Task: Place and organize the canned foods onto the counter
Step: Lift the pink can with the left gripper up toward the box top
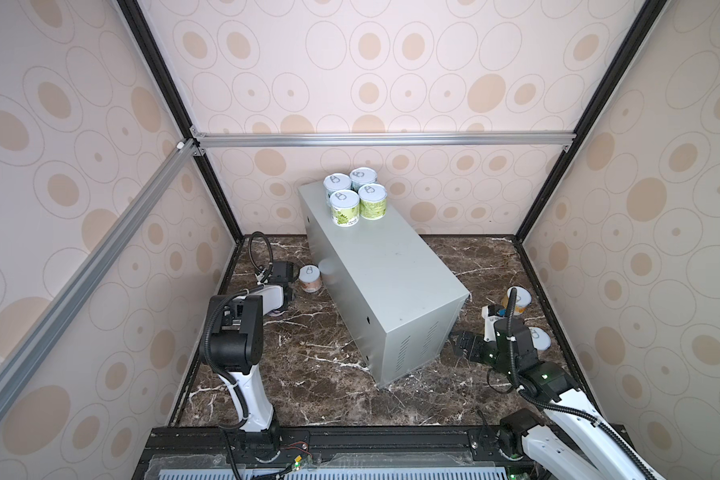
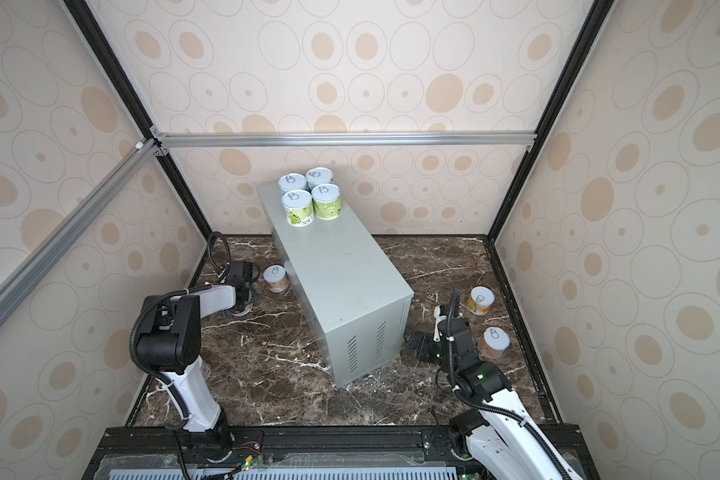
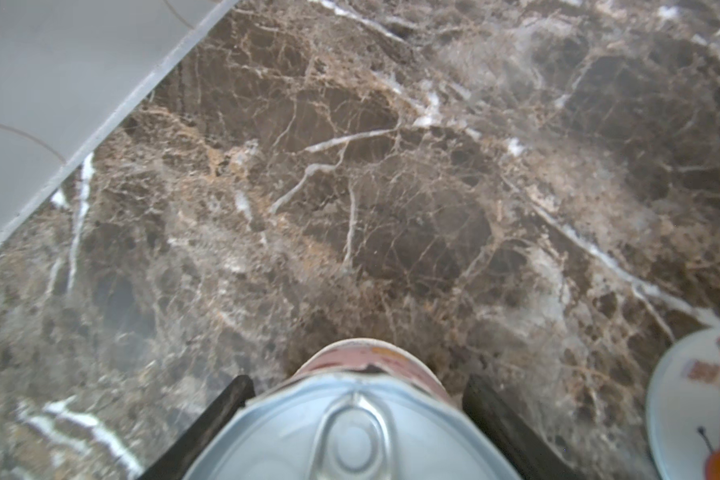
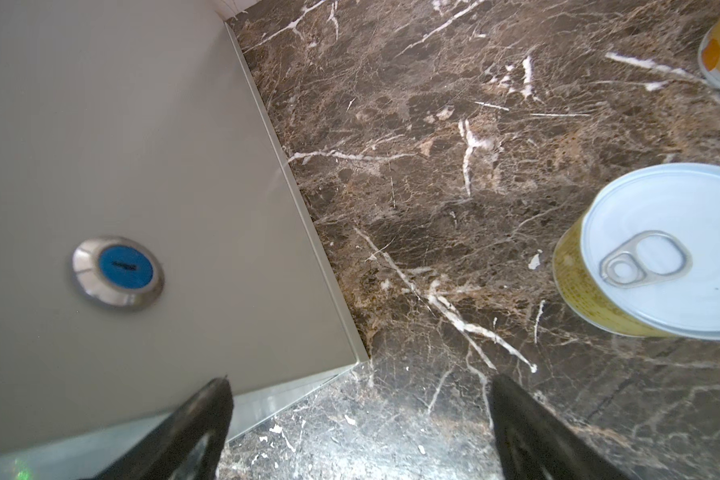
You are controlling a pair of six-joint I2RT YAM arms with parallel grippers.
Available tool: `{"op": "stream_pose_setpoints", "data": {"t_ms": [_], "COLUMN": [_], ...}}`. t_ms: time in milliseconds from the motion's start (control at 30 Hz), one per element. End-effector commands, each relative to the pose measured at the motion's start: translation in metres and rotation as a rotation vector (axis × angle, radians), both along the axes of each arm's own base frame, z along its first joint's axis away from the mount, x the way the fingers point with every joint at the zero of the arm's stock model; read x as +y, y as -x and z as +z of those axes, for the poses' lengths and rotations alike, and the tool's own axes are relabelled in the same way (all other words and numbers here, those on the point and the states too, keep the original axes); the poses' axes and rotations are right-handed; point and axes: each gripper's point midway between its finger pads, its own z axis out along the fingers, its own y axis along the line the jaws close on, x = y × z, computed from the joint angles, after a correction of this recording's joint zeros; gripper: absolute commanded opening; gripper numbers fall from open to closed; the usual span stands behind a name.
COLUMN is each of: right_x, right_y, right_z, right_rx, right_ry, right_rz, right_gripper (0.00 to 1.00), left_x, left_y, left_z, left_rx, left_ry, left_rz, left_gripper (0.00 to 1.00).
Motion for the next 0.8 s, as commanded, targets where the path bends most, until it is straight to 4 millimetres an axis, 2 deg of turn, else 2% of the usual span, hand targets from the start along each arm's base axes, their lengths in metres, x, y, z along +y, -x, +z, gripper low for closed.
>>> {"op": "stream_pose_setpoints", "data": {"t_ms": [0, 133, 400, 600, 767], "right_x": [0.003, 0.002, -0.002, -0.003, -0.005], "right_y": [0.0, 0.004, 0.015, 0.02, 0.018], "right_z": [0.01, 0.012, 0.014, 0.024, 0.035], "right_rx": [-0.024, -0.023, -0.026, -0.042, -0.061], "right_ry": [-0.017, -0.016, -0.015, -0.022, 0.001], "right_rz": [0.01, 0.012, 0.019, 0.028, 0.031], "right_gripper": [0.99, 0.99, 0.99, 0.99, 0.99], "left_x": [0.005, 0.0, -0.01, -0.02, -0.031], "left_y": [-0.008, -0.006, 0.004, 0.018, 0.036], "left_z": [0.043, 0.061, 0.102, 0.149, 0.198], "left_rx": [-0.095, -0.127, -0.199, -0.272, -0.339], "left_ry": [-0.024, -0.006, 0.037, 0.058, 0.066], "left_rz": [-0.001, -0.023, -0.081, -0.147, -0.226], "left_gripper": [0.62, 0.57, 0.57, 0.58, 0.58]}}
